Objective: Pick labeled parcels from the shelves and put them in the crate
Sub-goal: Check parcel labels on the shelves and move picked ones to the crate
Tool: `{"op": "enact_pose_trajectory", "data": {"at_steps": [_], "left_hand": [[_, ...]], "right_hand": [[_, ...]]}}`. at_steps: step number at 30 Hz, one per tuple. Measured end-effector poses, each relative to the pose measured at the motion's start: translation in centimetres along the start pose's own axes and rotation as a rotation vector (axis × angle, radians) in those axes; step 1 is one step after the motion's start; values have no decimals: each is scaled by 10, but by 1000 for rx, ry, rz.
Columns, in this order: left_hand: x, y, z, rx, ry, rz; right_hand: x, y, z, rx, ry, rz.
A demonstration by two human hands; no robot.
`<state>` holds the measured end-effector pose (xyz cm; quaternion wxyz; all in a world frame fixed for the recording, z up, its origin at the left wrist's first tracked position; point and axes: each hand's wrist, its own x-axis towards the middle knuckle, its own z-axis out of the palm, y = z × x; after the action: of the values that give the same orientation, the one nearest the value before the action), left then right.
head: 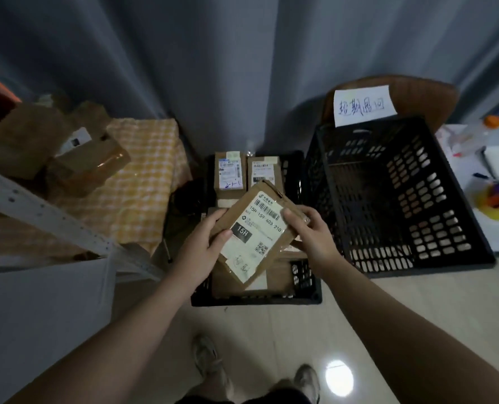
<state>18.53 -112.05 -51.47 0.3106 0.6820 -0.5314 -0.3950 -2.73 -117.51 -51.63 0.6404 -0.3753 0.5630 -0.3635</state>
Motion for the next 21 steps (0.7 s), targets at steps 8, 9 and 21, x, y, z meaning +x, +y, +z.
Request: {"op": "enact_pose_trajectory", "data": {"at_steps": [8,9,21], "left_hand": [[37,-80,19,-67,-29,-371],[37,-92,23,-79,-47,-391],[57,-184,65,126,-85,-389]], "right_hand": [[9,112,18,-15,209,201],[9,125,17,-86,203,212],[48,185,34,-758,46,125]]}}
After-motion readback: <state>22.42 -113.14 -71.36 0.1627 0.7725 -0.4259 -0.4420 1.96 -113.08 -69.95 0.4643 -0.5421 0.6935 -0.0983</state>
